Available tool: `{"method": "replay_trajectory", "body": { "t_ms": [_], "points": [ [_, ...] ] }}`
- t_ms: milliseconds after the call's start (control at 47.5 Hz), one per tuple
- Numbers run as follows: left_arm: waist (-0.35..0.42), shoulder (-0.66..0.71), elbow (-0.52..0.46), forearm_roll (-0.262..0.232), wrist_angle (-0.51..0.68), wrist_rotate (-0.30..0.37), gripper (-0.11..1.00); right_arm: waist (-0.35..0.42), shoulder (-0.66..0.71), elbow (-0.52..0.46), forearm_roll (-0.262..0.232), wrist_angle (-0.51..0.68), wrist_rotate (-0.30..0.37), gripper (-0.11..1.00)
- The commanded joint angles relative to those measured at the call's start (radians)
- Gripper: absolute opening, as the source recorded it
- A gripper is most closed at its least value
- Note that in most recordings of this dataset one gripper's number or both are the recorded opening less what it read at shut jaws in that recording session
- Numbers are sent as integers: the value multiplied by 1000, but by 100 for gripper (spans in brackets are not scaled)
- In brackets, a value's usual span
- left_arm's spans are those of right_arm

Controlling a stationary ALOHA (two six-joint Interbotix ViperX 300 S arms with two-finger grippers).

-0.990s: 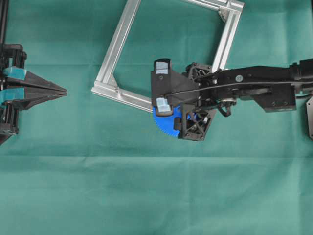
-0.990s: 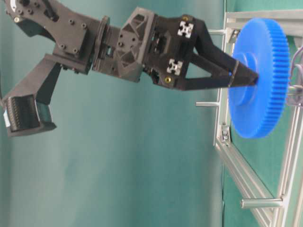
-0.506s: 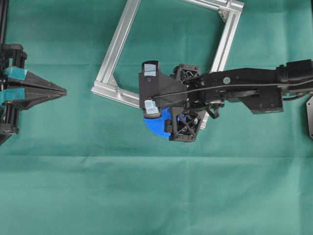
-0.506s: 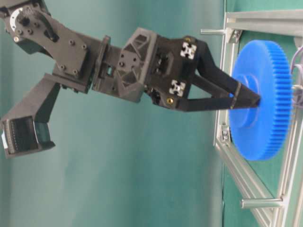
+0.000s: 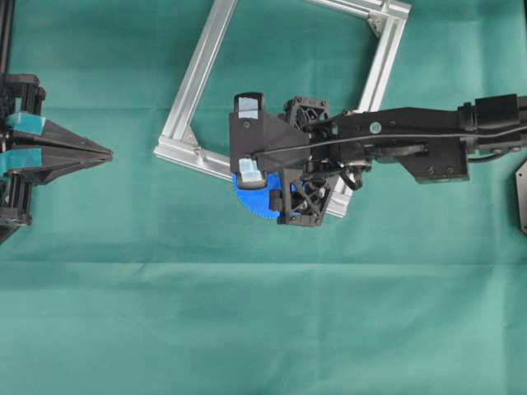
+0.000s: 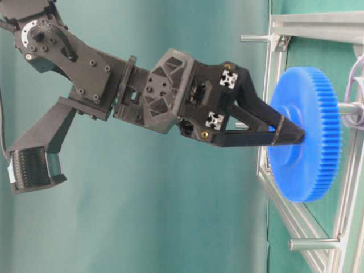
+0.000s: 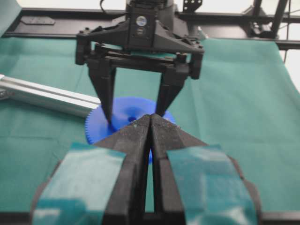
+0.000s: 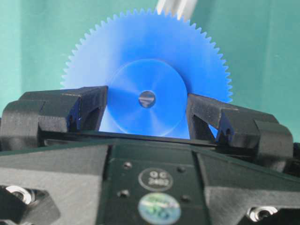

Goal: Find the location of the shaft and insert the gear.
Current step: 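Adjust the gear's position to align its bore with the shaft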

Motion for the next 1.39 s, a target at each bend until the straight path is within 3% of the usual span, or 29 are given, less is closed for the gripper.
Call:
{"method": "replay_trajectory", "body": {
  "t_ms": [0, 527, 1370],
  "points": [
    [0, 11, -28, -2, -5, 0, 0, -15, -25, -17, -12, -6, 0, 69],
    [0, 11, -28, -2, 2, -2, 0, -28, -67, 61, -2, -21, 20, 69],
    [0, 11, -26, -2, 0, -5, 0, 72, -92, 109, 6, -51, 52, 69]
  ]
}}
